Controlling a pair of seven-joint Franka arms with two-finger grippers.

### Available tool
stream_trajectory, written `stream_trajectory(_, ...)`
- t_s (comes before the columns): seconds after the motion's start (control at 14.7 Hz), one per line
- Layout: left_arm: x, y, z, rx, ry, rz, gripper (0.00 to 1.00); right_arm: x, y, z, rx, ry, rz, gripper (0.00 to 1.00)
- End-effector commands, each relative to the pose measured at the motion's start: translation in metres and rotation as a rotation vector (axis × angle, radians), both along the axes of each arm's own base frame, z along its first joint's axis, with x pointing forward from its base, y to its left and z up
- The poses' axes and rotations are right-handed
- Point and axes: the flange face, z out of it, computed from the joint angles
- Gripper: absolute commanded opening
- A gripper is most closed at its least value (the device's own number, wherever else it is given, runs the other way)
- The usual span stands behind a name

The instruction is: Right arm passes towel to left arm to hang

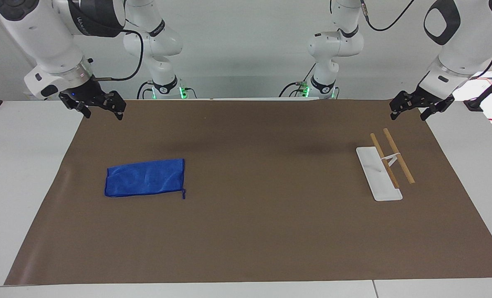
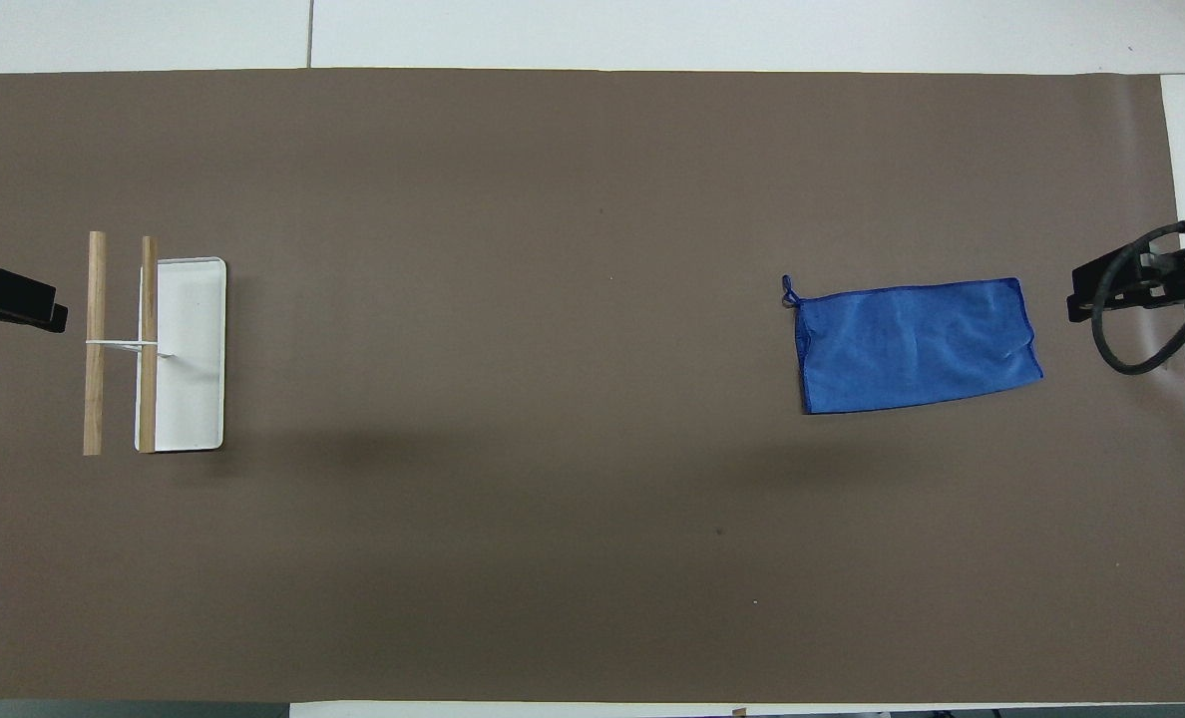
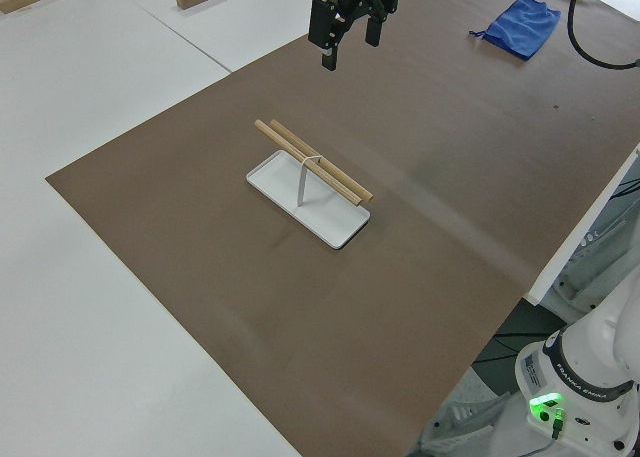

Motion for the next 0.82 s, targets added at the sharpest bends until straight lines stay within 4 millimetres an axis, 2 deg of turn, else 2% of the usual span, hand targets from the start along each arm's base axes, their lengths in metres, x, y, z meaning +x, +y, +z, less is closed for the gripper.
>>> stream_trajectory(0.0, -0.004, -0.001, 0.001, 0.017, 0.002, 0.008, 1.00, -0.006, 0.002, -0.001, 0.013, -0.019, -0.010, 1.00)
stream_trajectory(0.27, -0.004, -0.001, 0.001, 0.017, 0.001, 0.008, 1.00, -0.004, -0.004, 0.004, 0.014, -0.038, -0.016, 1.00)
stream_trajectory(0.48, -0.004, -0.001, 0.001, 0.017, 0.002, 0.008, 1.00, -0.005, 0.001, 0.003, 0.007, -0.044, -0.014, 1.00)
stream_trajectory(0.75, -0.004, -0.001, 0.001, 0.017, 0.002, 0.008, 1.00, -0.007, -0.004, -0.010, -0.002, -0.080, -0.015, 1.00)
